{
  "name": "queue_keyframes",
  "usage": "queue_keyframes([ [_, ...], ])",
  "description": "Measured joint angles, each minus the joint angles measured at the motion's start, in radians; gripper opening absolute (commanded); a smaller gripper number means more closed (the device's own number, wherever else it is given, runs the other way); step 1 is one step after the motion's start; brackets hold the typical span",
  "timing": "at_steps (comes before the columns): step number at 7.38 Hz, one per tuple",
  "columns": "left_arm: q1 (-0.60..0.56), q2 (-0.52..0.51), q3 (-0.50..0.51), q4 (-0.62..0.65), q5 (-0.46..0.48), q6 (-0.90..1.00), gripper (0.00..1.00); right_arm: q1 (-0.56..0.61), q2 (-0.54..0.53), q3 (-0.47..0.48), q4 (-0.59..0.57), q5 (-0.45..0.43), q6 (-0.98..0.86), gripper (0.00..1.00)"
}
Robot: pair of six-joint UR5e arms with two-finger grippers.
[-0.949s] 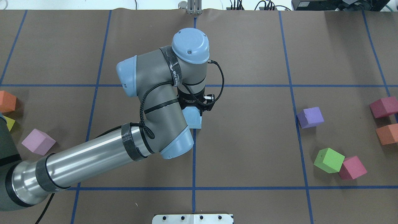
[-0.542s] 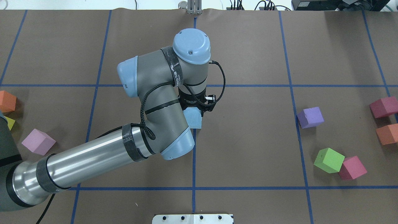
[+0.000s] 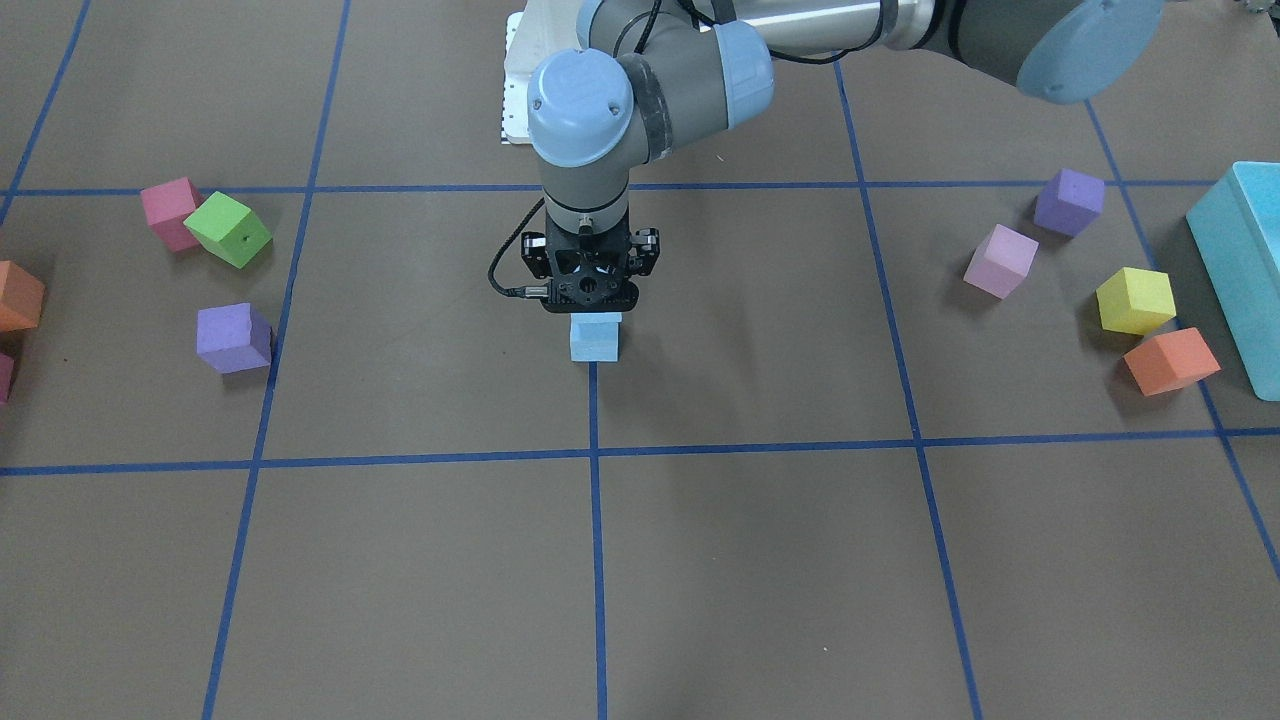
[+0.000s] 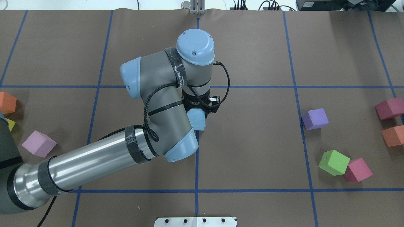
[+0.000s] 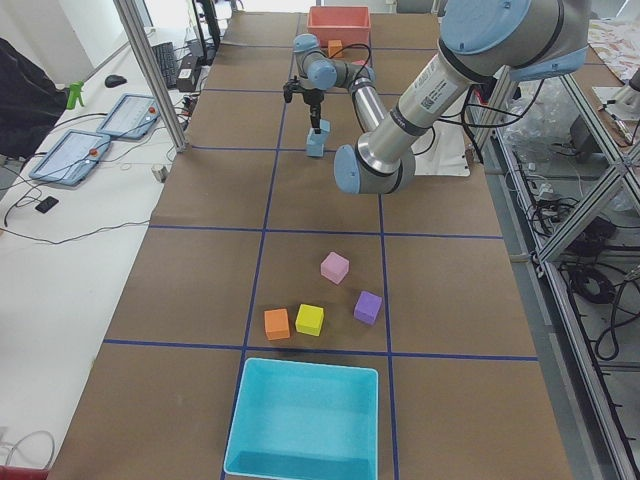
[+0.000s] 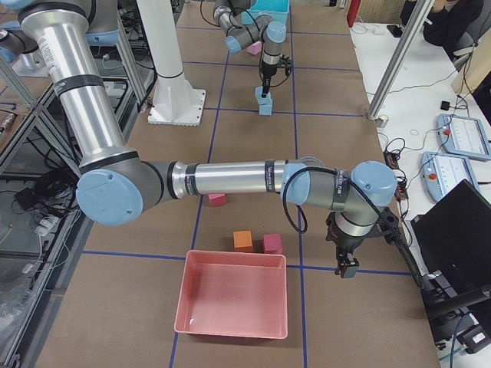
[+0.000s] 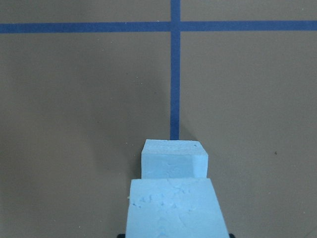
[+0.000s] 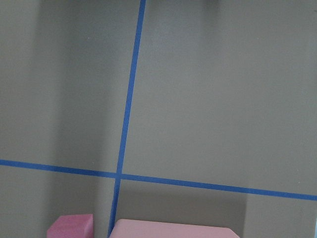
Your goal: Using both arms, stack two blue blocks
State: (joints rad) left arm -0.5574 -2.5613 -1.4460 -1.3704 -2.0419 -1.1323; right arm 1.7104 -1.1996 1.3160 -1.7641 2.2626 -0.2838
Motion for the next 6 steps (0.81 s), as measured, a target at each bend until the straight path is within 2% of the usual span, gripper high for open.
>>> queue_keyframes([
  [6, 0.0, 0.001, 0.016, -0.035, 0.0, 0.0, 0.7, 0.0, 0.0, 0.0, 0.0, 0.0, 0.001, 1.0],
])
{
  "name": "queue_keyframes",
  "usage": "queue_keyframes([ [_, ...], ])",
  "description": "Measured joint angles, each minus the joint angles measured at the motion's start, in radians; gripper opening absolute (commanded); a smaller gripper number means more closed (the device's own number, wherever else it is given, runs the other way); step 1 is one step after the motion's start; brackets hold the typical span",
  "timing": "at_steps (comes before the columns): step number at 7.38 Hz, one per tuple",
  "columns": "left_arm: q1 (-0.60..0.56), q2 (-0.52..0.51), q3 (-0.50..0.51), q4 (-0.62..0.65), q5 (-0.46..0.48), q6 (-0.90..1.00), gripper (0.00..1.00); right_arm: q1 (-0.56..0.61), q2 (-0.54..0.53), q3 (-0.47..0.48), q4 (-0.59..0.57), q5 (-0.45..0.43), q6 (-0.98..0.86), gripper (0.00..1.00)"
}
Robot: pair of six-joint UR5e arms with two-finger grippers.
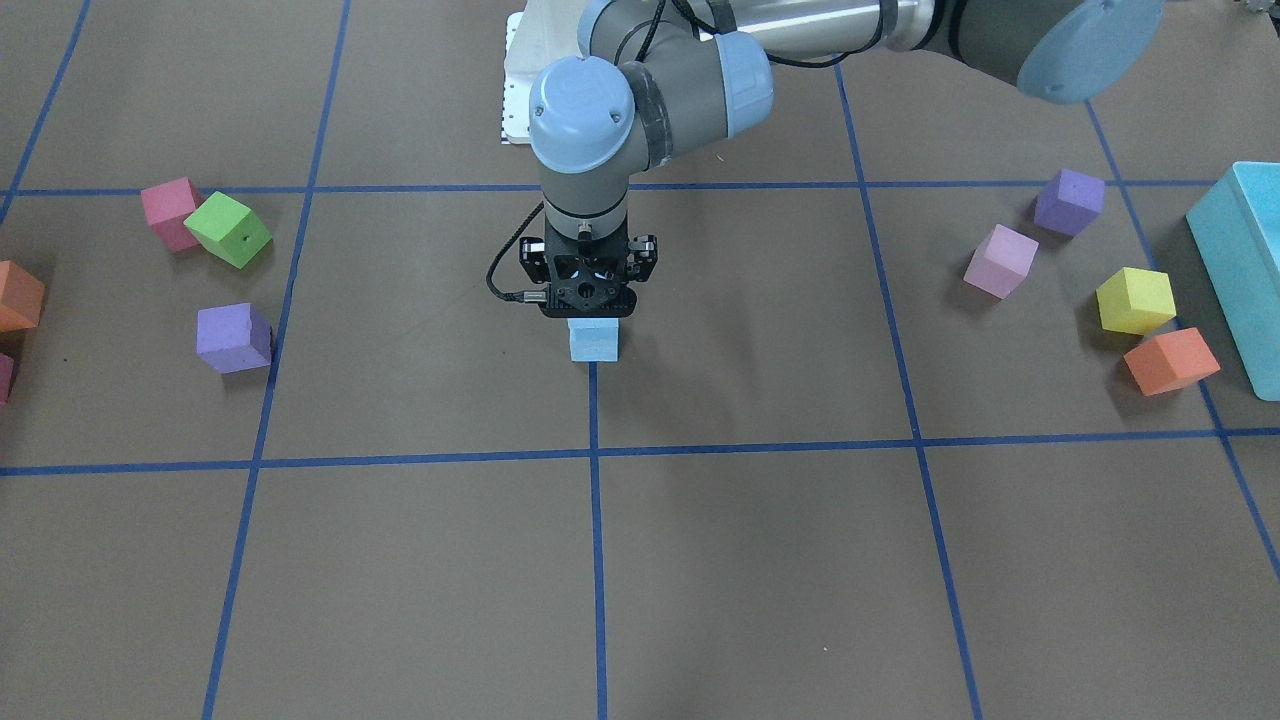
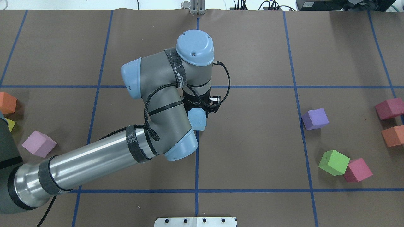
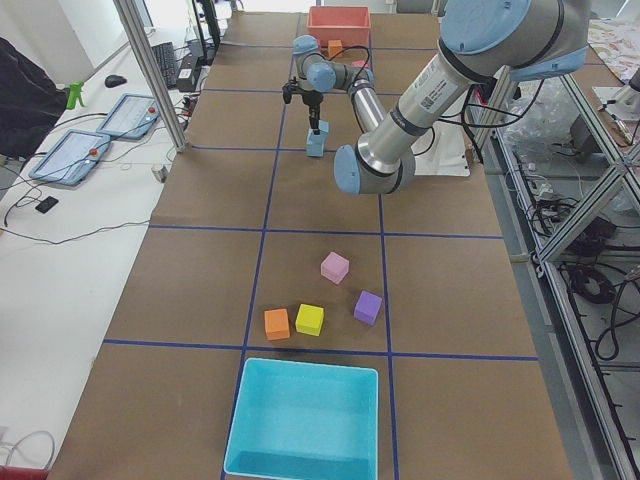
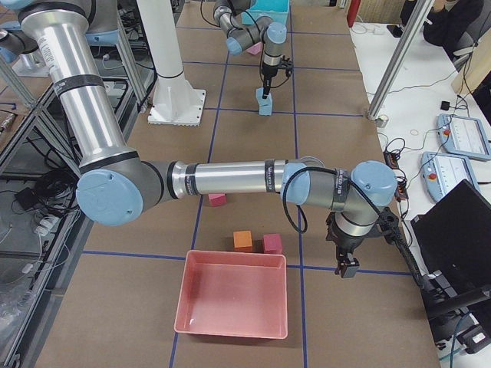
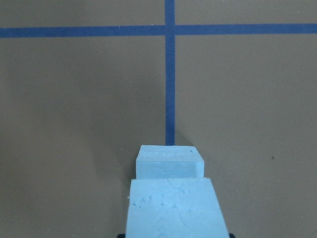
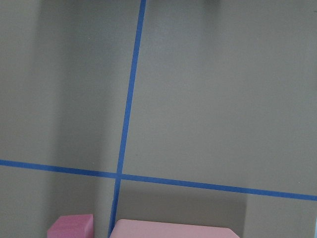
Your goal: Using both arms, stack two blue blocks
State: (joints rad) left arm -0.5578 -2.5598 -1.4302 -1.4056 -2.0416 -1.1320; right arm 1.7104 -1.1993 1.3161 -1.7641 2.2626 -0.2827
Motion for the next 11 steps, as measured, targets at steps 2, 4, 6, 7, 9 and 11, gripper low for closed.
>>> queue_keyframes([
  [2, 0.0, 0.001, 0.0, -0.001, 0.0, 0.0, 0.7, 0.0, 0.001, 0.0, 0.0, 0.0, 0.0, 1.0],
  [4, -0.001, 0.001, -0.001, -0.002, 0.001, 0.001, 0.7, 0.0, 0.001, 0.001, 0.0, 0.0, 0.001, 1.0],
  [6, -0.002, 0.0, -0.005, -0.003, 0.003, 0.001, 0.7, 0.0, 0.001, 0.001, 0.0, 0.0, 0.002, 1.0],
  [7, -0.003, 0.0, -0.005, -0.003, 0.005, 0.003, 0.7, 0.0, 0.001, 0.002, 0.0, 0.0, 0.001, 1.0],
  [9, -0.006, 0.0, -0.005, -0.002, 0.007, 0.02, 0.7, 0.0, 0.001, 0.002, 0.0, 0.0, 0.001, 1.0],
  [11, -0.006, 0.002, -0.004, -0.002, 0.007, 0.027, 0.71, 0.0, 0.001, 0.002, 0.0, 0.0, 0.002, 1.0],
])
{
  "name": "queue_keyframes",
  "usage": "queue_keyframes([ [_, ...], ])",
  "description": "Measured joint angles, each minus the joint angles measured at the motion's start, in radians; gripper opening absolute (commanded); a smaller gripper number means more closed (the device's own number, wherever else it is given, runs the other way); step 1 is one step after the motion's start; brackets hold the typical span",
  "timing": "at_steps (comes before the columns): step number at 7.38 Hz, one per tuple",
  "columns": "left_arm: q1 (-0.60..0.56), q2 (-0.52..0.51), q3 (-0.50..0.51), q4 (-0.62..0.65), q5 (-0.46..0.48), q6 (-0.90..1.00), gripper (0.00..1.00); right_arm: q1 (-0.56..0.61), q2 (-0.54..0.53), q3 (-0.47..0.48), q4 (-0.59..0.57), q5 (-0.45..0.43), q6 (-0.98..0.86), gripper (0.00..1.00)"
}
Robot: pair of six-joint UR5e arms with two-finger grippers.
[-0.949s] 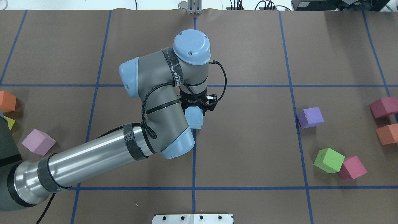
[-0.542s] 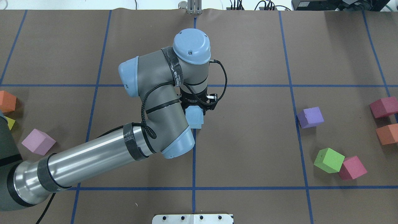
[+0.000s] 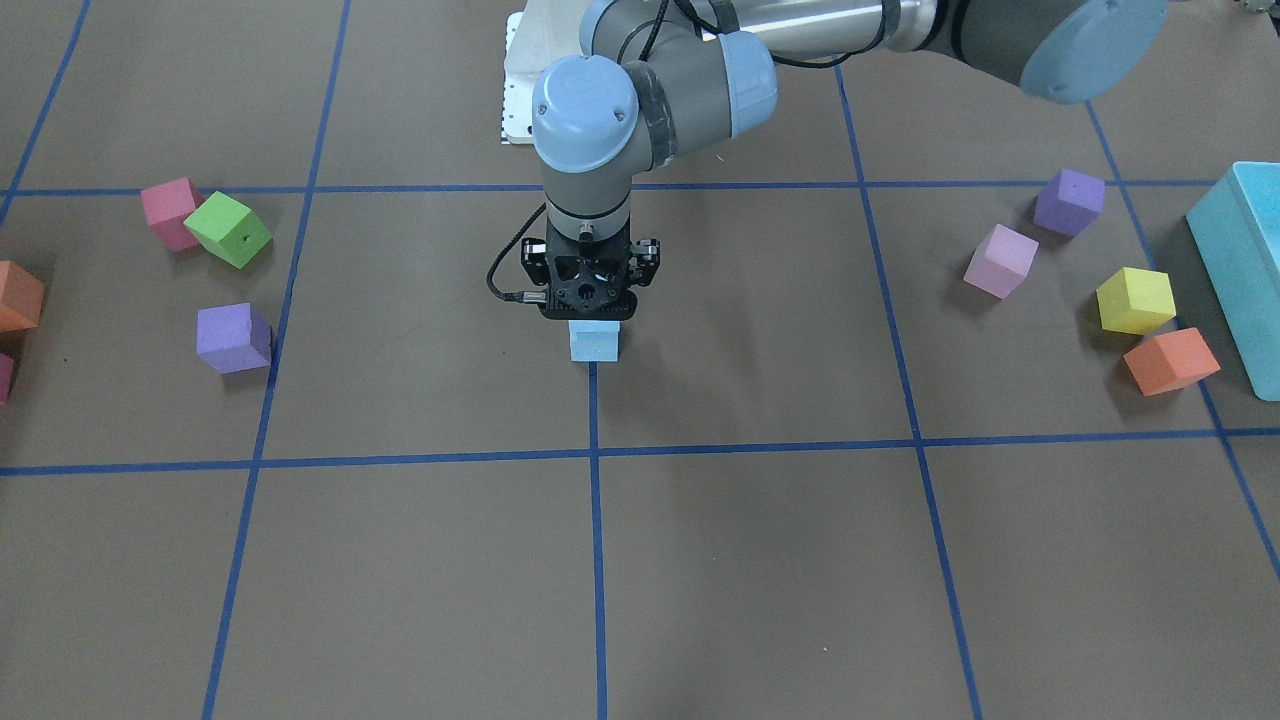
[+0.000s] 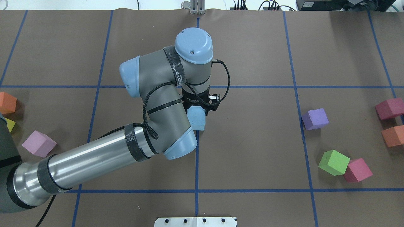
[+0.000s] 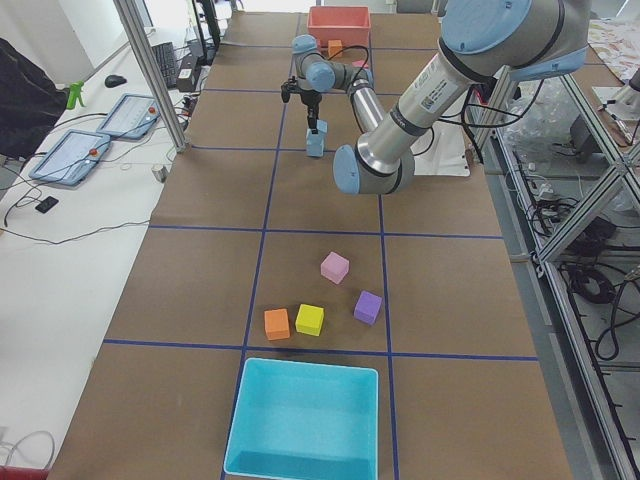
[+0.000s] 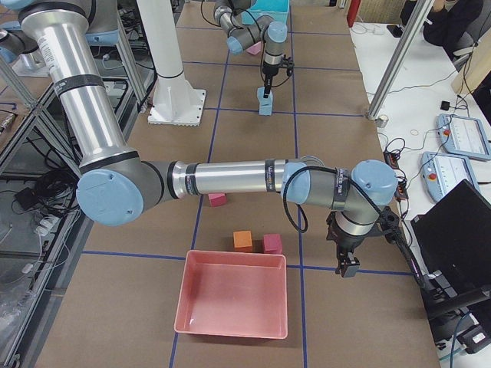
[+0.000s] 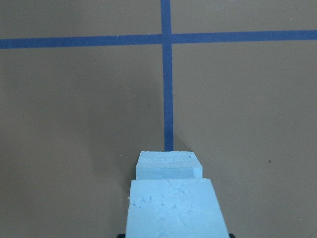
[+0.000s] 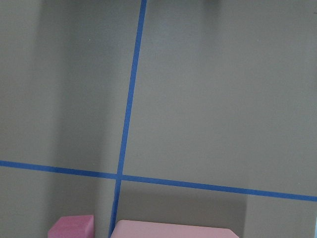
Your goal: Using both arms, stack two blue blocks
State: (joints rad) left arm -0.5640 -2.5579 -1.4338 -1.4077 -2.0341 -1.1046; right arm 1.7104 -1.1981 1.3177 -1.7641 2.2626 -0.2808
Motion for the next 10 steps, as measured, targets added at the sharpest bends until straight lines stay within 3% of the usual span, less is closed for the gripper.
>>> queue_keyframes([
  [1, 0.0, 0.001, 0.0, 0.0, 0.0, 0.0, 0.72, 0.0, 0.0, 0.0, 0.0, 0.0, 0.0, 1.0],
  [5, 0.001, 0.004, -0.002, -0.003, 0.0, 0.001, 0.97, 0.0, 0.002, 0.0, 0.0, 0.0, 0.002, 1.0],
  [8, -0.022, 0.006, -0.05, 0.0, -0.006, 0.008, 0.98, 0.0, 0.003, -0.001, 0.0, 0.0, 0.003, 1.0],
  [10, -0.131, 0.068, -0.157, 0.007, -0.084, 0.079, 0.98, -0.001, 0.005, -0.001, -0.001, 0.0, 0.005, 1.0],
])
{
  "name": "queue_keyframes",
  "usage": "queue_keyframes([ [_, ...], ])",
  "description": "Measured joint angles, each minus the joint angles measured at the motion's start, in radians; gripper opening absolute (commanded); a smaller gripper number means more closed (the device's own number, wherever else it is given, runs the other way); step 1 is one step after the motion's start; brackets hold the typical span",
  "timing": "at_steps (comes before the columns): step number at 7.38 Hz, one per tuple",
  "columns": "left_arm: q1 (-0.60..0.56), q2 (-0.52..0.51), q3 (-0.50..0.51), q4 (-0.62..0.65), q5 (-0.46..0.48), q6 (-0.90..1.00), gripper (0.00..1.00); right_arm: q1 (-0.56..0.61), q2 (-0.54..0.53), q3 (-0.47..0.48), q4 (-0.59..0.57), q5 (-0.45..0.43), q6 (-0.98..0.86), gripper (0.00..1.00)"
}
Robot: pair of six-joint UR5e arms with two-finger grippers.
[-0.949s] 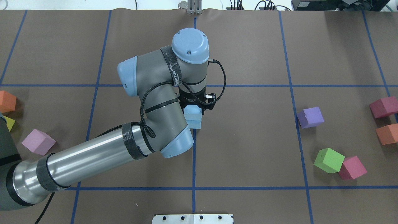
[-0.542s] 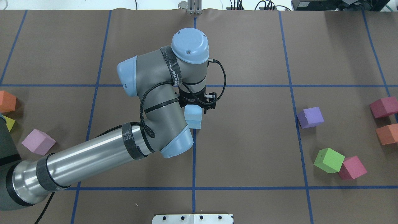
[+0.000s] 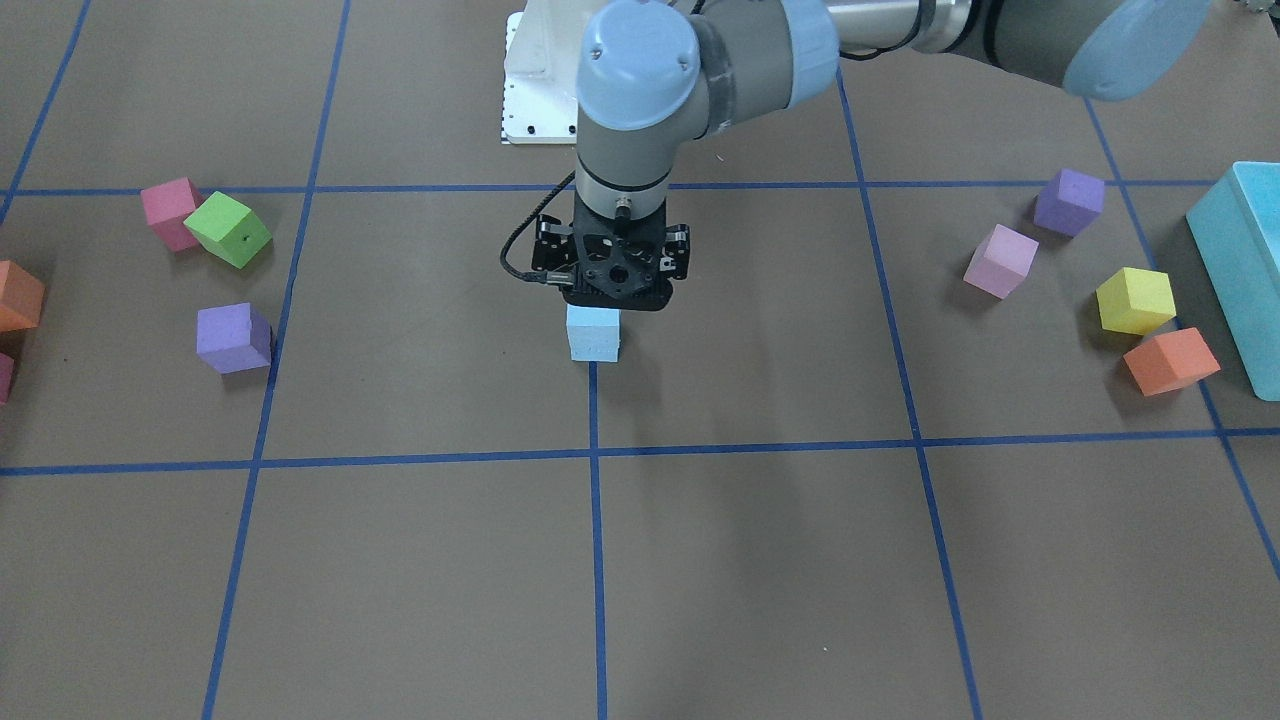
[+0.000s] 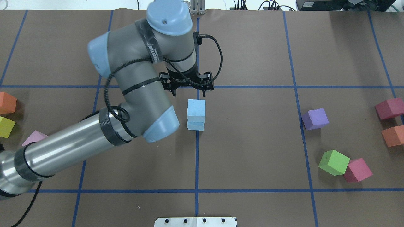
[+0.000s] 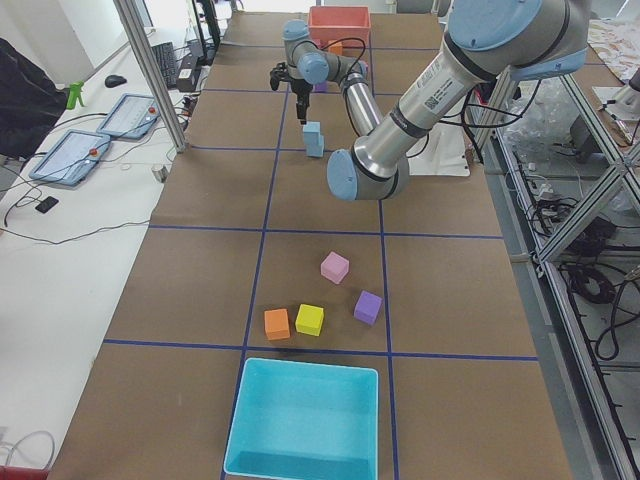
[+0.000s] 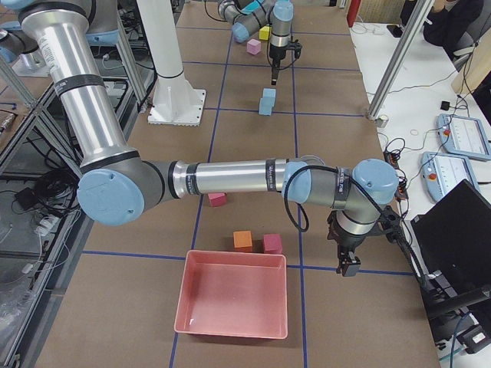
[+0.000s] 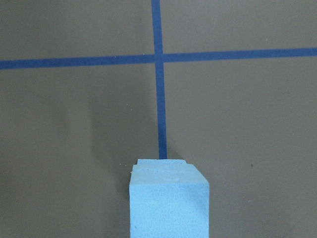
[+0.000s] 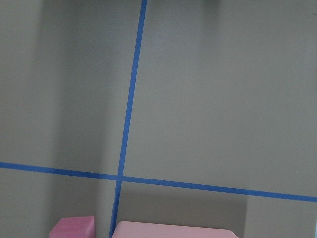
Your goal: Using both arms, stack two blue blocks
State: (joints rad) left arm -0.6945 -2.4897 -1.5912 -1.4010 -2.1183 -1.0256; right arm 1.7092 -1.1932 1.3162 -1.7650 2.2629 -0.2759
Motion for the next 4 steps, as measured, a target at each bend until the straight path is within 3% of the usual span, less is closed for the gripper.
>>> queue_keyframes([
  [4, -0.321, 0.302, -0.184, 0.008, -0.159, 0.394, 0.98, -0.01, 0.011, 0.007, -0.001, 0.003, 0.02, 1.0],
])
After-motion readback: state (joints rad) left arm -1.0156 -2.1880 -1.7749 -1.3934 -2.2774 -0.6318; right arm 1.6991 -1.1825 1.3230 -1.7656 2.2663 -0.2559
